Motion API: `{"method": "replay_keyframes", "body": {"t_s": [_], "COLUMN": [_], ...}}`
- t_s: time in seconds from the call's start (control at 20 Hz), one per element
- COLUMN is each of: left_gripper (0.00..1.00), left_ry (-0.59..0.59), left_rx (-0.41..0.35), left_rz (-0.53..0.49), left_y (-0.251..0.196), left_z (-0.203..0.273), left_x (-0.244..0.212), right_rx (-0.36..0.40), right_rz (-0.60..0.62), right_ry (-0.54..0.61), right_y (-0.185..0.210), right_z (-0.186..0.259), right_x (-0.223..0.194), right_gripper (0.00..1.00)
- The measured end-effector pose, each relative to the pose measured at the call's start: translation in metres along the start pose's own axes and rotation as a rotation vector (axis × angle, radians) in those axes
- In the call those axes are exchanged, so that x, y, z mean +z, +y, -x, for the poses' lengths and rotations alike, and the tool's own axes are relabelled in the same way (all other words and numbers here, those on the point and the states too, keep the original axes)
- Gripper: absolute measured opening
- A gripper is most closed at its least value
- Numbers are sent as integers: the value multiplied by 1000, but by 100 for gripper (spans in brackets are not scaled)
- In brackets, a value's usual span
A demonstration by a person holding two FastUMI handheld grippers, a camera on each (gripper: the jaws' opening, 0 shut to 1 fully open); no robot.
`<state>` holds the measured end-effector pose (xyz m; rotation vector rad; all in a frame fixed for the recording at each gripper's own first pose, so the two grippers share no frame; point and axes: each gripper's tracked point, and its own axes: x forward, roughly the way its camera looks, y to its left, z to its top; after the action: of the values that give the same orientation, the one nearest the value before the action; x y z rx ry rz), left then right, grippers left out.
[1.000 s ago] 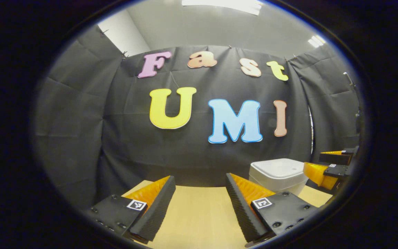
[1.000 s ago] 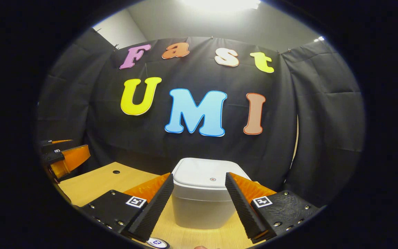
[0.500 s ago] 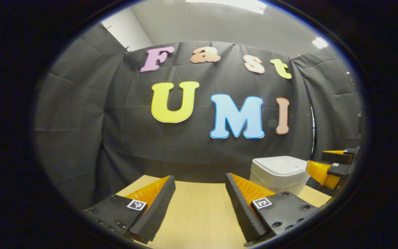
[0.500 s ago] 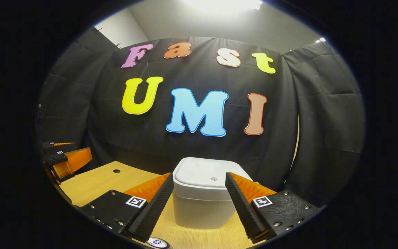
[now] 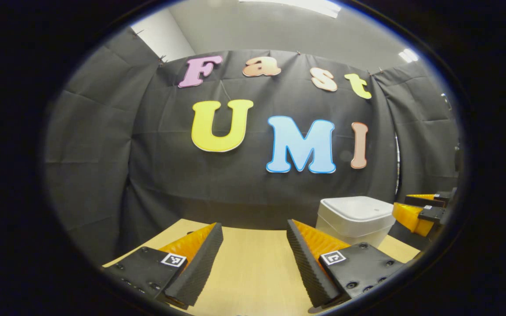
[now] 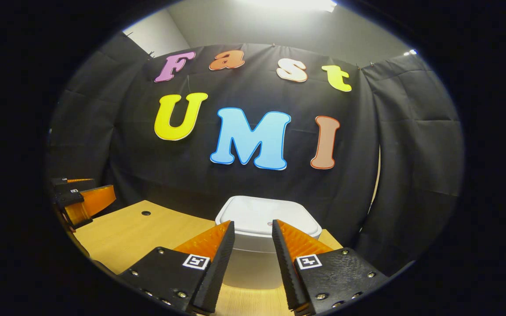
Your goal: Press the lid of the desktop garbage bin to open it, pick up the crumpled paper on the desktop and throw it into the bin, then pick up the pop can on the desktop and drop it into the bin, and finally close the garbage bin lid.
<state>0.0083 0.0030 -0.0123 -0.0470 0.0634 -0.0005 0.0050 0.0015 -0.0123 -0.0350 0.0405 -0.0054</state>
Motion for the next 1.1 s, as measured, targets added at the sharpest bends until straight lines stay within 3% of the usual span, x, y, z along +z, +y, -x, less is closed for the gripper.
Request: {"method": "replay_keyframes", "body": {"t_s": [0.05, 0.1, 0.25, 0.3, 0.9, 1.1], "left_gripper": [96, 96, 96, 96, 96, 96], "left_ry": [3, 3, -2, -4, 1, 3], "left_rx": [-1, -3, -8, -8, -10, 0], "left_rz": [0, -3, 1, 1, -6, -23], "left_y": [-1, -2, -2, -2, -1, 1], "left_z": [-3, -6, -5, -4, 1, 2], "left_x": [3, 5, 6, 7, 6, 4], "right_rx": [-25, -33, -80, -56, -48, -42], "right_rz": [6, 7, 6, -11, -1, -66], "right_ry": [-3, -7, -18, -22, 29, 55], "right_y": [-6, -9, -20, -13, -28, -29], "right_z": [-1, 0, -1, -4, -48, -69], "right_x": [-1, 1, 2, 4, -11, -17], "right_gripper": [57, 29, 23, 2, 0, 0]}}
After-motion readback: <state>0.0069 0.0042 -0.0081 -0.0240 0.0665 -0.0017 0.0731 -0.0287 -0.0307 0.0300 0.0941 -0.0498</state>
